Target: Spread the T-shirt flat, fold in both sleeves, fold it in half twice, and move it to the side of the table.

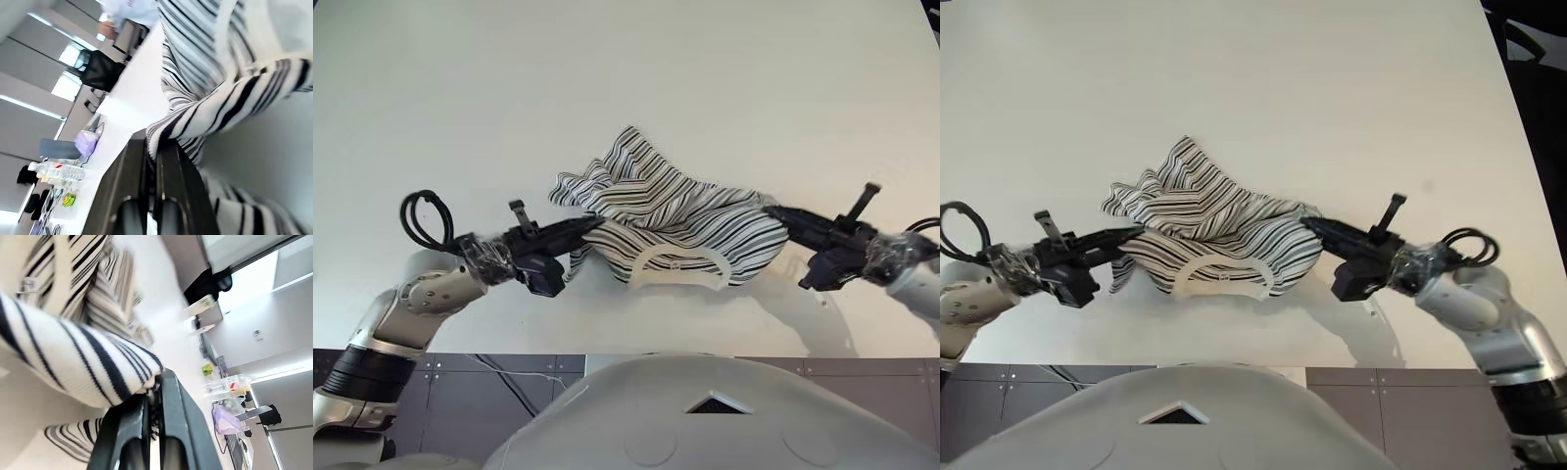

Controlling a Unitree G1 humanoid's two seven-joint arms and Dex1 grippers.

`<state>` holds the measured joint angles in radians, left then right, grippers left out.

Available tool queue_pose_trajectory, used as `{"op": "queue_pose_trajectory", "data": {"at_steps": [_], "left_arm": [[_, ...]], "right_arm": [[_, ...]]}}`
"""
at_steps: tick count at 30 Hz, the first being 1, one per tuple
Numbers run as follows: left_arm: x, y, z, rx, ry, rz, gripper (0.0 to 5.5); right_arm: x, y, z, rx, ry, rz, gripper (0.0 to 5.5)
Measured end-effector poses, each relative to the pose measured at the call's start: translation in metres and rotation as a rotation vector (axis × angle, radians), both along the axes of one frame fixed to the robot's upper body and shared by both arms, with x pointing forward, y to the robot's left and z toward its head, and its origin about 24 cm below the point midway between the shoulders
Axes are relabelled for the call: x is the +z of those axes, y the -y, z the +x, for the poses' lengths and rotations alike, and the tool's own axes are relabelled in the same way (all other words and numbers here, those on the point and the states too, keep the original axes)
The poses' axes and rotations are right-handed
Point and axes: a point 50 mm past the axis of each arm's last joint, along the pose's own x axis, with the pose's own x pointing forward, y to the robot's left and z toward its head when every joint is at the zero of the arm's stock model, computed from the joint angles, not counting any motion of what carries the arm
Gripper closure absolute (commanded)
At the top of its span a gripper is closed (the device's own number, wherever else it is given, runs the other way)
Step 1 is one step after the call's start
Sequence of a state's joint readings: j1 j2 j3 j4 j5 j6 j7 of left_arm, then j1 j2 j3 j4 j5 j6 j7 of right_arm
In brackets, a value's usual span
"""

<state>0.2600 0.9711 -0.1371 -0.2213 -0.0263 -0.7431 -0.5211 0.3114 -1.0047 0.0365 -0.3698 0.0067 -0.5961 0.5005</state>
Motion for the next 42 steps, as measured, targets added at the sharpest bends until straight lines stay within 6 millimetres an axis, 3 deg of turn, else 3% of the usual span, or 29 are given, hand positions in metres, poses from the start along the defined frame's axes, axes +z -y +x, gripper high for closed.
{"op": "queue_pose_trajectory", "data": {"at_steps": [7, 11, 14, 19, 23, 29, 34, 39, 42], "left_arm": [[0.057, -0.012, 0.011, 0.076, 0.137, -0.153, 5.4], [0.069, -0.01, 0.028, 0.126, 0.177, -0.187, 5.4], [0.079, -0.015, 0.061, 0.202, 0.196, -0.18, 5.4], [0.103, -0.034, 0.146, 0.39, 0.159, -0.138, 5.4], [0.128, -0.032, 0.202, 0.521, 0.11, -0.091, 5.4], [0.162, -0.01, 0.247, 0.727, 0.081, 0.074, 5.4], [0.206, 0.009, 0.254, 0.858, 0.244, 0.101, 5.4], [0.237, 0.008, 0.249, 0.908, 0.34, 0.02, 5.4], [0.244, 0.003, 0.246, 0.894, 0.366, -0.015, 5.4]], "right_arm": [[0.042, 0.004, 0.009, -0.005, -0.004, 0.145, 5.37], [0.054, -0.001, 0.023, -0.013, -0.002, 0.17, 5.37], [0.059, 0.0, 0.055, -0.09, -0.014, 0.125, 5.37], [0.086, -0.002, 0.145, -0.26, -0.028, 0.113, 5.37], [0.104, -0.008, 0.203, -0.399, -0.071, 0.059, 5.37], [0.136, -0.016, 0.254, -0.701, -0.022, -0.104, 5.37], [0.192, -0.023, 0.258, -0.89, 0.227, -0.033, 5.37], [0.209, -0.025, 0.257, -0.941, 0.322, 0.031, 5.37], [0.217, -0.026, 0.254, -0.91, 0.342, 0.02, 5.37]]}}
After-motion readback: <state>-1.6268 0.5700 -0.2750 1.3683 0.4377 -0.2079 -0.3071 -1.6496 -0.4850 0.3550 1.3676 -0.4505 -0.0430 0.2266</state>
